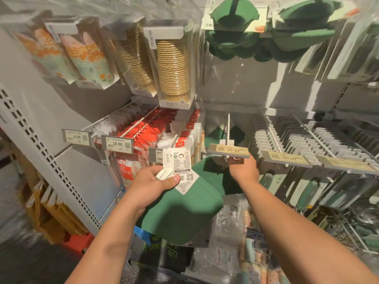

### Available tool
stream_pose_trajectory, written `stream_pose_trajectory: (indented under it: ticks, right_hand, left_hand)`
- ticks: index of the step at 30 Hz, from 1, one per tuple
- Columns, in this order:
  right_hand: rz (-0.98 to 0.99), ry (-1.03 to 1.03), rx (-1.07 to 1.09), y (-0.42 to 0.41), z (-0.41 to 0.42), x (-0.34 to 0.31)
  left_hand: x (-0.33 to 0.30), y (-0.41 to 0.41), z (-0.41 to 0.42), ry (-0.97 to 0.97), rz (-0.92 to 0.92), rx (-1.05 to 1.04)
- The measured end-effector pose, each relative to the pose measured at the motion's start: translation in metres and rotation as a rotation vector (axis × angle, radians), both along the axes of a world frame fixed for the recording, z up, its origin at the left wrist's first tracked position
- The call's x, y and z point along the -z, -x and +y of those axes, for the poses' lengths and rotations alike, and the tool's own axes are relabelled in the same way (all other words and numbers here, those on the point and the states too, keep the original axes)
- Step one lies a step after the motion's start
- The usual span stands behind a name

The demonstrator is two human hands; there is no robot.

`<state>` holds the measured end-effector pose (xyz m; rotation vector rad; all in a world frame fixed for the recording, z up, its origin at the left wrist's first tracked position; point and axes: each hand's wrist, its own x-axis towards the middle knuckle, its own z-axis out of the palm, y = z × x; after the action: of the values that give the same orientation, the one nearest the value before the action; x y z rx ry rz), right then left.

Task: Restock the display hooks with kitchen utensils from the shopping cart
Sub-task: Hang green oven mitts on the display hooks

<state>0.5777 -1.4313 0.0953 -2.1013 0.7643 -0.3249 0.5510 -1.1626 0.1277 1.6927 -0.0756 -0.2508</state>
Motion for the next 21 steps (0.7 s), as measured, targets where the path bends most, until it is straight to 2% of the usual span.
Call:
stream_pose_trajectory:
  ticks: [5, 10, 14, 17, 21]
  right_hand:
    - [-0.14, -0.108, 0.031, 0.02, 0.005, 0.013]
    - [-0.279, -0.103, 0.007, 0.06, 0.018, 0.021]
    - [-0.353, -0.284, -0.166, 0.085, 0.039, 0.01]
    - [-0.359, -0.269, -0.321, 0.095, 0.055, 0.0]
    - [-0.335, -0.326, -0.346, 0.1, 0.063, 0.001]
  left_hand:
    - [0.007, 0.003, 0.002, 0.004, -0.01, 0.014]
    - [0.015, 0.01, -0.004, 0.031, -0.011, 0.058]
    - [0.018, 0.014, -0.016, -0.009, -0.02, 0.133]
    - [0.021, 0.018, -0.026, -0.035, -0.003, 0.176]
    - [0.026, 0.024, -0.035, -0.117, -0.003, 0.165]
